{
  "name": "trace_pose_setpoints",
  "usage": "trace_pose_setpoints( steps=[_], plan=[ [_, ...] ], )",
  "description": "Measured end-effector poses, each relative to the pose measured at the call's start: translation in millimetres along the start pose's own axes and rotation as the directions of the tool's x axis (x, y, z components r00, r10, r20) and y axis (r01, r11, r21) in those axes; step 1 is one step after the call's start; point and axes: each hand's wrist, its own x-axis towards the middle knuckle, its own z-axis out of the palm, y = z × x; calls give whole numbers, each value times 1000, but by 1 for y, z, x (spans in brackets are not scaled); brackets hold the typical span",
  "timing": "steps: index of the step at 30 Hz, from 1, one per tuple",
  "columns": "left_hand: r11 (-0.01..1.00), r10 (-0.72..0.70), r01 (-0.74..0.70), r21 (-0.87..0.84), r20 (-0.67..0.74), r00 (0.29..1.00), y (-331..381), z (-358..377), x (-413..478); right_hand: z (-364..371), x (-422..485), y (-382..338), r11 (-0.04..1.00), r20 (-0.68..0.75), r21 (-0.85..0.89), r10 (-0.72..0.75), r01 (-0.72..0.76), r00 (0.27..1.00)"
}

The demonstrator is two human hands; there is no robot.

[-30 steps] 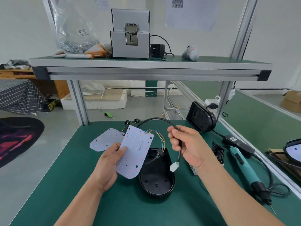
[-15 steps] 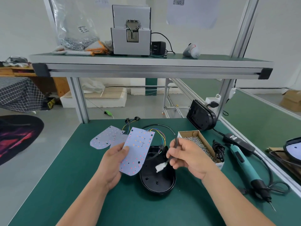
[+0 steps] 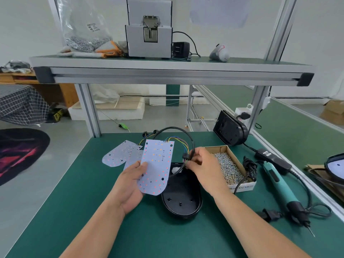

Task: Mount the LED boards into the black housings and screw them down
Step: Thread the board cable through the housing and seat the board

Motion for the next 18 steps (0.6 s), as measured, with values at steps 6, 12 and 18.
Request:
trace_pose_setpoints(
  steps=[6,12,18],
  plan=[
    [998,34,-30,-62,57,998,3,6,-3,2,-4,-5,979,-36,-164,-128,121,991],
    [996,41,-32,-84,118,992,4,10,-5,5,-5,-13,996,-39,56,-70,72,997],
    [999,45,-42,-31,111,993,2,13,-5,5,-5,-10,968,-64,245,78,-60,995]
  ],
)
